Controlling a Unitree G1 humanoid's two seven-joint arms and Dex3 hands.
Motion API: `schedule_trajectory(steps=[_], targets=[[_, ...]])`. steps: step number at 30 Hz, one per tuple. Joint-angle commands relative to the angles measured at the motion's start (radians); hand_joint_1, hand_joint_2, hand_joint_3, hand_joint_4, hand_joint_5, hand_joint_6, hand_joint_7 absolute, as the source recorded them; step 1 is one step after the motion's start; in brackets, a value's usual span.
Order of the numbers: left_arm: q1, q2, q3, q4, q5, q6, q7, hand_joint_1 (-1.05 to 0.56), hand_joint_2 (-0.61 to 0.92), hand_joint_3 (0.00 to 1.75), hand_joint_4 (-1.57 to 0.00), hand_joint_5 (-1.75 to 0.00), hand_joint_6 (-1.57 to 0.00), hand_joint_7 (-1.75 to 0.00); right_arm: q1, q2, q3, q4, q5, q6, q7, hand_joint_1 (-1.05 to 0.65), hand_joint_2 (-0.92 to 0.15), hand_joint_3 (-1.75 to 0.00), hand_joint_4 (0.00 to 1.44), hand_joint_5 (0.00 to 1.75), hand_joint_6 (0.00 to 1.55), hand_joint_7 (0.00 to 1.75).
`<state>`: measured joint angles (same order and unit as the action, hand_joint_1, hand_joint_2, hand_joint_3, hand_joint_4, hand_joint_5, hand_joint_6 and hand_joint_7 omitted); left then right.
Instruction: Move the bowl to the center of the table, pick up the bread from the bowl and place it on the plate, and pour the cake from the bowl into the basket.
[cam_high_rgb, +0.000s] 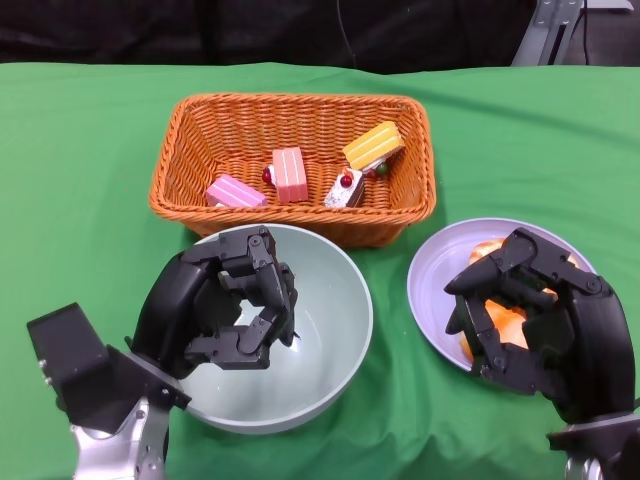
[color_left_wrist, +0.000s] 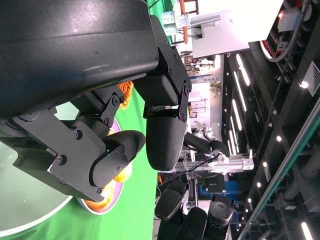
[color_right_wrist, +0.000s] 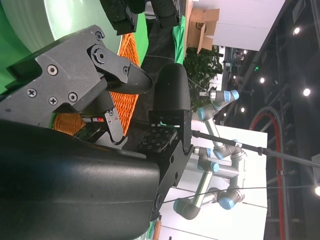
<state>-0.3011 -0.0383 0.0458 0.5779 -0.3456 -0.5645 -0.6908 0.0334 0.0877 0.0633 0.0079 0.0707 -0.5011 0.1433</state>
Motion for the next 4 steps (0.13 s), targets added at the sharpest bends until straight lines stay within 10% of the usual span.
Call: schedule_trajectory(steps=[1,4], targets=[[-0.02,0.009,0.007,0.006,0.011,-0.003,0.008,-0.01,0.53,1.19,-0.88,-1.75,-0.82,-1.52,0.004,-0.009,-0.003,-0.011,0.011,0.0,-0.001,-0.11,-0.54,-1.04,0.74,1.64,0.72,1.23],[-0.021,0.009,0.008,0.01,0.022,-0.013,0.016,-0.02,0.53,1.19,-0.88,-1.75,-0.82,-1.53,0.001,-0.008,-0.002,-0.007,0.009,-0.006,-0.001,-0.11,-0.54,-1.04,0.74,1.64,0.72,1.23]])
